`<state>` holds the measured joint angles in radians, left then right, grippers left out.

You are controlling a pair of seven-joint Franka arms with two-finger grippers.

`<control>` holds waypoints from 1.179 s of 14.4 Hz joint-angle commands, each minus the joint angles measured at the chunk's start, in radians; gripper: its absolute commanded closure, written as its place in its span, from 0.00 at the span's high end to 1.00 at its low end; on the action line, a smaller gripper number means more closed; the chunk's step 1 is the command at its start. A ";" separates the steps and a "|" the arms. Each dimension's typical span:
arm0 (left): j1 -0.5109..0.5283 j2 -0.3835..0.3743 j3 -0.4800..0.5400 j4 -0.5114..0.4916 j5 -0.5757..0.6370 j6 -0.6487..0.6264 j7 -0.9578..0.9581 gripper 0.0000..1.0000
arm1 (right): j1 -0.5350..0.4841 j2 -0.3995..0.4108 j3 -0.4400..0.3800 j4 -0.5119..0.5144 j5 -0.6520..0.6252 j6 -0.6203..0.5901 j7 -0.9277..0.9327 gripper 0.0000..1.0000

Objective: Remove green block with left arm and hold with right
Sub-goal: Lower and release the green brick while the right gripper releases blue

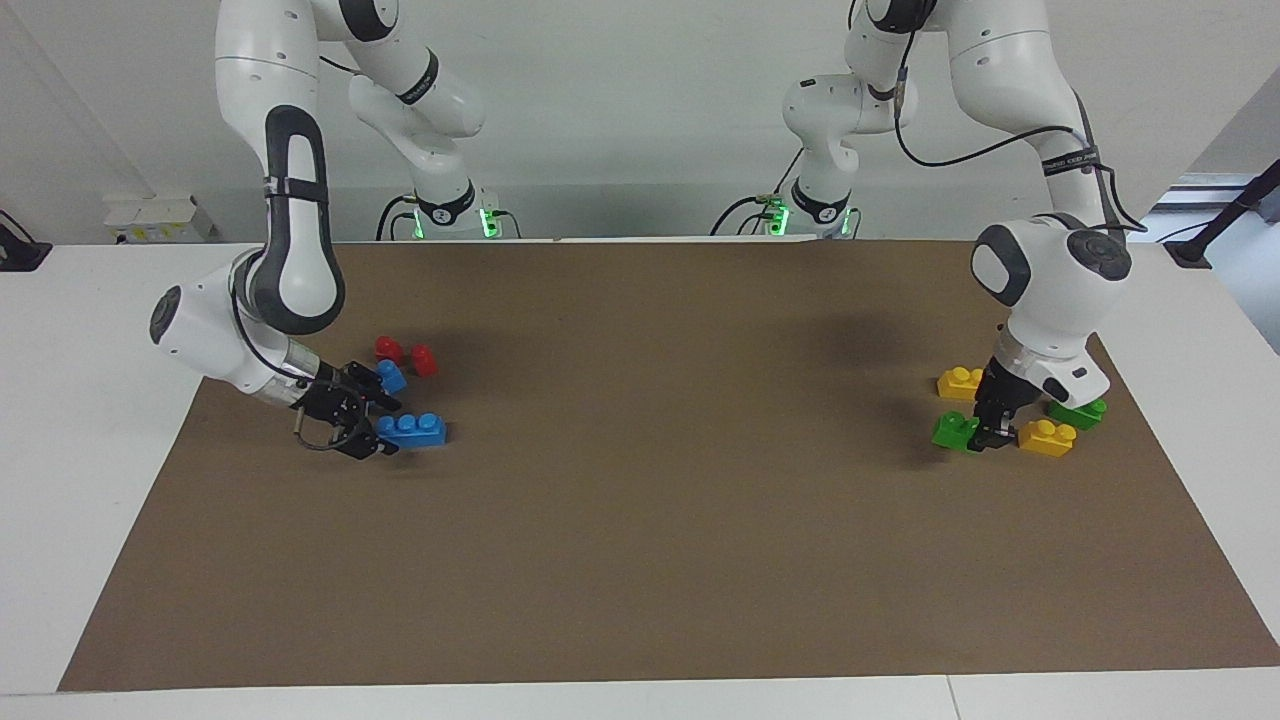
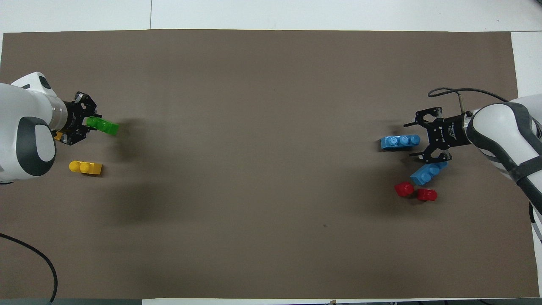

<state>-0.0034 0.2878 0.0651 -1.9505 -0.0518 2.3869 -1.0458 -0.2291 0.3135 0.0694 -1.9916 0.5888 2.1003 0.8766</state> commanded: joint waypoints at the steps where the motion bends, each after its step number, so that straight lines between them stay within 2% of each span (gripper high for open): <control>1: 0.016 0.068 -0.008 0.047 -0.008 0.035 0.020 0.00 | 0.022 -0.048 0.003 0.040 -0.088 -0.066 -0.008 1.00; 5: 0.016 0.091 -0.010 0.047 -0.007 0.069 0.026 0.00 | 0.073 -0.128 0.007 0.135 -0.268 -0.192 -0.053 1.00; 6: 0.016 0.091 -0.010 0.048 -0.005 0.074 0.042 0.08 | 0.080 -0.138 0.012 0.176 -0.314 -0.248 -0.111 1.00; 7: 0.013 0.091 -0.010 0.048 0.001 0.077 0.077 0.98 | 0.091 -0.146 0.013 0.233 -0.348 -0.320 -0.182 1.00; 9: 0.013 0.091 -0.008 0.048 0.001 0.075 0.124 1.00 | 0.096 -0.181 0.015 0.312 -0.398 -0.426 -0.305 1.00; 13: 0.013 0.077 -0.010 0.059 0.003 0.064 0.193 1.00 | 0.135 -0.307 0.018 0.326 -0.526 -0.482 -0.555 1.00; 15: 0.011 0.062 -0.010 0.079 0.004 0.034 0.196 1.00 | 0.134 -0.309 0.018 0.385 -0.534 -0.534 -0.684 1.00; 17: 0.008 0.028 -0.011 0.105 0.044 -0.055 0.254 1.00 | 0.135 -0.301 0.020 0.411 -0.573 -0.533 -0.827 1.00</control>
<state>-0.0033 0.3565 0.0619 -1.8715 -0.0410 2.4222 -0.8472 -0.0882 -0.0103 0.0833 -1.6206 0.0654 1.5823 0.1780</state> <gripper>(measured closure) 0.000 0.000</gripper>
